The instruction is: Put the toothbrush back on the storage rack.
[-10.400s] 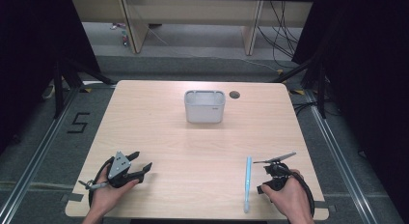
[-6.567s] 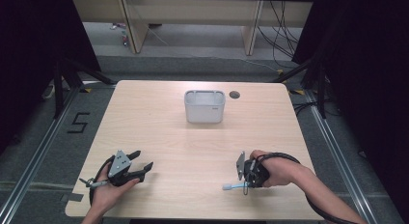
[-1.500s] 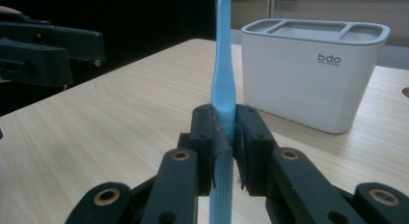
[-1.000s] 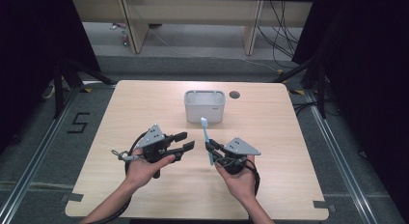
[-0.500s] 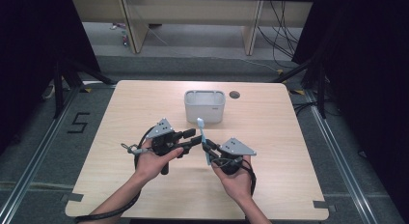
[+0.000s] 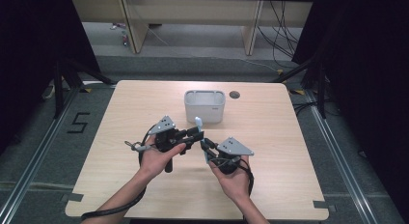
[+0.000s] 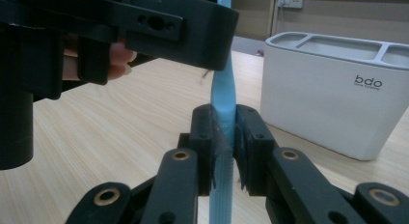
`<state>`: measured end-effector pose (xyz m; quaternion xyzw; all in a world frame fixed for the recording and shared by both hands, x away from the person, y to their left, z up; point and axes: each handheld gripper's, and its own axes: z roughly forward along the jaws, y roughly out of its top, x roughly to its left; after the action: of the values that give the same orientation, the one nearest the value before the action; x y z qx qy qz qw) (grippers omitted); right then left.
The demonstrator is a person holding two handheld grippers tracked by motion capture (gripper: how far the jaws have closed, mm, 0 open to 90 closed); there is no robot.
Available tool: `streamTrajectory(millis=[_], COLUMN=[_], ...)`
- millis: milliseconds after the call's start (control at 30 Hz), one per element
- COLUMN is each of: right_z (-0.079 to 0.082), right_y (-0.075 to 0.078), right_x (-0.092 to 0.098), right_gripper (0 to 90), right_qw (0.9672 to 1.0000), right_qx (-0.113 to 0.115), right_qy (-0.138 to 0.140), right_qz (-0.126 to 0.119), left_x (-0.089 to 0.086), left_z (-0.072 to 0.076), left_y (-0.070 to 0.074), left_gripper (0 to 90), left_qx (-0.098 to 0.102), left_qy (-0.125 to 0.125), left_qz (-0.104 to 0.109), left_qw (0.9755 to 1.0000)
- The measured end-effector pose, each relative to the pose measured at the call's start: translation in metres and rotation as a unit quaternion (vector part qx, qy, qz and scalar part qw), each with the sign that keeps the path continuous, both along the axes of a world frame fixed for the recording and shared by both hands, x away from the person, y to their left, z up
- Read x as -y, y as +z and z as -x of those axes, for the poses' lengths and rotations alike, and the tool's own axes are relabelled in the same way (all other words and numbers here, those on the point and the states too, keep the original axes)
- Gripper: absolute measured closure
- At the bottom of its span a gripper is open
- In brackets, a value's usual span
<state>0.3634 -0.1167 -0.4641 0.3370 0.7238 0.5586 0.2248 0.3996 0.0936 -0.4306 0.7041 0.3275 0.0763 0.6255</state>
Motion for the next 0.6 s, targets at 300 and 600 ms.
streamTrajectory(millis=[300, 600], right_z=[0.0018, 0.0024], right_y=[0.0004, 0.004], right_x=[-0.0029, -0.0037], right_gripper=[78.9, 78.9], right_qw=[1.0, 0.9999], right_qx=[-0.001, 0.008], right_qy=[-0.004, -0.003], right_qz=[0.0, 0.009], left_x=[0.0012, 0.0012], left_z=[-0.0009, -0.0009], left_y=[-0.0028, -0.0003], left_gripper=[77.1, 82.7], left_qx=[-0.005, 0.001], left_qy=[0.003, 0.006], left_qz=[0.004, 0.008], left_qw=[1.0, 0.9999])
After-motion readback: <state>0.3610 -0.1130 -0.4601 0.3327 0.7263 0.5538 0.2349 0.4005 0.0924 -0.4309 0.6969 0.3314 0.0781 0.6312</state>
